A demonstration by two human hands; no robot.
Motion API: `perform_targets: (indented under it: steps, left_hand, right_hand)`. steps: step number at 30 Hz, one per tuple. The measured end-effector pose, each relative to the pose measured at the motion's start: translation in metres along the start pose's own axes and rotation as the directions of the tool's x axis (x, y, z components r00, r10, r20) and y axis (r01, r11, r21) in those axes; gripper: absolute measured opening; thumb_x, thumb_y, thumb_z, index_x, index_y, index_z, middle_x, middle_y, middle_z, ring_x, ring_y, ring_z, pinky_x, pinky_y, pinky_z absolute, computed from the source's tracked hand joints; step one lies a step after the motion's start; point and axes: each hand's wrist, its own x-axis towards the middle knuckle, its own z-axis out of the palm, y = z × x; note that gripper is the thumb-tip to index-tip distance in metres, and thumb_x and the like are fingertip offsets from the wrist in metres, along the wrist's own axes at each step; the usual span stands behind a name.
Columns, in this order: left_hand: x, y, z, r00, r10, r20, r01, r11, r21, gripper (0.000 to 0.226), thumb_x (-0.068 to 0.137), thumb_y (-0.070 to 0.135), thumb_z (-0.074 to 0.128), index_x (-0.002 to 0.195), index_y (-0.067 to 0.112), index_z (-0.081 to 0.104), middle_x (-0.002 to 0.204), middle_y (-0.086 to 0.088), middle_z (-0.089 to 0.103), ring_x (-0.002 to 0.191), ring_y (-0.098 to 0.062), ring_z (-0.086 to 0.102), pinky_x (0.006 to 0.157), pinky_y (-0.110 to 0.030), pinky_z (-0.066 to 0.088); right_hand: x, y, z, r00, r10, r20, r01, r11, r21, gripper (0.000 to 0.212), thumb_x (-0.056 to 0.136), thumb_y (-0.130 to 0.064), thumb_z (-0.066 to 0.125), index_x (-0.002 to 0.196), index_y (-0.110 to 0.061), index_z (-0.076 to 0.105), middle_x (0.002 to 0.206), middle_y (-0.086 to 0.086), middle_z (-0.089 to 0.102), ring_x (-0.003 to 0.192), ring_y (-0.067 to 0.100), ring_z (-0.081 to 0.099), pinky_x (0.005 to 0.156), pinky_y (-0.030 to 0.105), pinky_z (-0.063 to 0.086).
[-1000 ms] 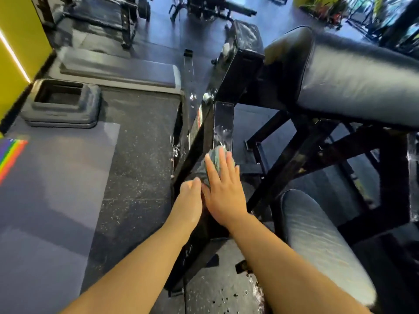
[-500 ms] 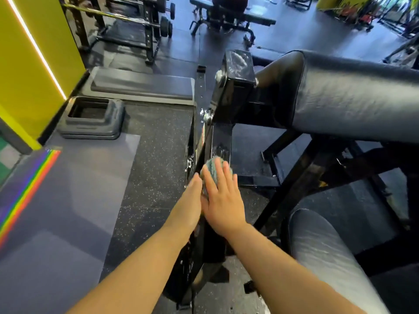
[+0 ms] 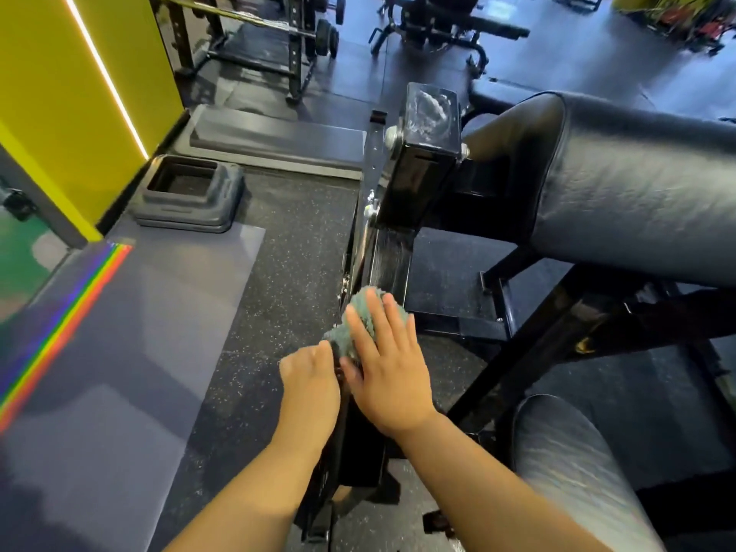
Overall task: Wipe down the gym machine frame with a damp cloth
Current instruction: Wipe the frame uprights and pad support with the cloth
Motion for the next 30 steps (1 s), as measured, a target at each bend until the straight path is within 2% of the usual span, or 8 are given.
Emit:
perform_targets:
  steps: [2,5,7,10,15,19,25,30]
  left_hand:
    - [-0.002,0.015,0.006,0.999,0.021,-0.035,-0.024,0.996,-0.085,0.028,0.101,0.026,0.028,0.090,0.014,0.051,0.112,-0.012,0.051,0.104,-0.028,0.043,0.084,-0.031,0.031]
    - [-0.001,0.029,0.014,0.998,0.033,0.050,-0.026,0.989,-0.145,0.037,0.101,0.032,0.028,0.132,0.021,0.043,0.136,0.001,0.043,0.125,-0.016,0.040,0.102,-0.026,0.030]
    - [-0.011,0.026,0.015,0.981,0.045,0.189,-0.010,0.983,-0.182,0.027,0.103,0.029,0.027,0.113,0.034,0.050,0.111,0.015,0.056,0.103,-0.004,0.051,0.087,-0.005,0.033]
    - [-0.021,0.014,0.013,0.957,-0.014,0.291,0.075,0.977,-0.202,0.028,0.102,0.033,0.029,0.086,0.038,0.051,0.080,0.025,0.058,0.070,0.013,0.051,0.079,-0.010,0.035]
    - [0.008,0.010,0.008,0.956,-0.075,0.284,0.150,0.955,-0.255,0.039,0.098,0.049,0.030,0.115,0.030,0.061,0.127,0.003,0.058,0.119,-0.012,0.051,0.109,-0.036,0.032]
    - [0.033,0.029,0.009,0.979,-0.075,0.189,0.118,0.965,-0.233,0.048,0.100,0.048,0.028,0.131,0.021,0.052,0.131,0.001,0.053,0.123,-0.018,0.048,0.109,-0.043,0.033]
    - [0.033,0.028,-0.008,0.967,-0.081,0.240,0.114,0.985,-0.126,0.034,0.102,0.041,0.026,0.110,0.025,0.055,0.107,0.008,0.059,0.101,-0.011,0.055,0.096,-0.033,0.039]
    - [0.026,0.027,-0.015,0.951,-0.103,0.292,0.130,0.989,-0.076,0.037,0.102,0.040,0.026,0.111,0.022,0.056,0.102,0.011,0.061,0.099,-0.009,0.057,0.095,-0.034,0.041]
  right_hand:
    - [0.038,0.011,-0.002,0.998,0.061,-0.030,-0.061,0.998,-0.010,0.062,0.090,-0.039,0.041,0.146,-0.015,0.031,0.155,0.016,0.026,0.144,0.033,0.016,0.111,0.054,0.023]
    - [0.050,0.015,-0.001,0.992,0.103,-0.070,-0.107,0.993,-0.047,0.063,0.091,-0.039,0.037,0.147,-0.012,0.027,0.155,0.020,0.023,0.144,0.036,0.019,0.112,0.051,0.023]
    - [0.020,0.007,0.003,0.992,0.113,-0.065,-0.114,0.993,-0.020,0.065,0.094,-0.039,0.035,0.151,-0.011,0.017,0.156,0.021,0.020,0.144,0.037,0.017,0.113,0.052,0.024]
    - [-0.037,-0.016,0.005,0.993,0.117,0.002,-0.117,0.993,-0.007,0.060,0.102,-0.039,0.016,0.153,-0.012,-0.001,0.156,0.022,0.016,0.145,0.038,0.013,0.109,0.055,0.033]
    - [0.040,-0.002,-0.002,0.965,0.249,-0.079,-0.246,0.968,0.049,0.063,0.100,-0.047,0.027,0.148,-0.007,0.024,0.155,0.022,0.022,0.143,0.040,0.018,0.112,0.053,0.024]
    - [0.068,0.006,-0.001,0.944,0.306,-0.127,-0.309,0.951,-0.008,0.063,0.095,-0.039,0.034,0.146,-0.003,0.031,0.153,0.024,0.027,0.141,0.041,0.021,0.112,0.052,0.027]
    - [-0.041,-0.028,0.010,0.985,0.171,-0.017,-0.171,0.985,0.002,0.059,0.093,-0.030,0.040,0.146,-0.008,0.026,0.154,0.019,0.019,0.148,0.032,-0.001,0.116,0.049,0.019]
    - [0.015,-0.017,-0.003,0.968,0.248,-0.042,-0.246,0.968,0.050,0.057,0.092,-0.030,0.041,0.146,-0.013,0.032,0.154,0.018,0.027,0.144,0.034,0.016,0.114,0.048,0.015]
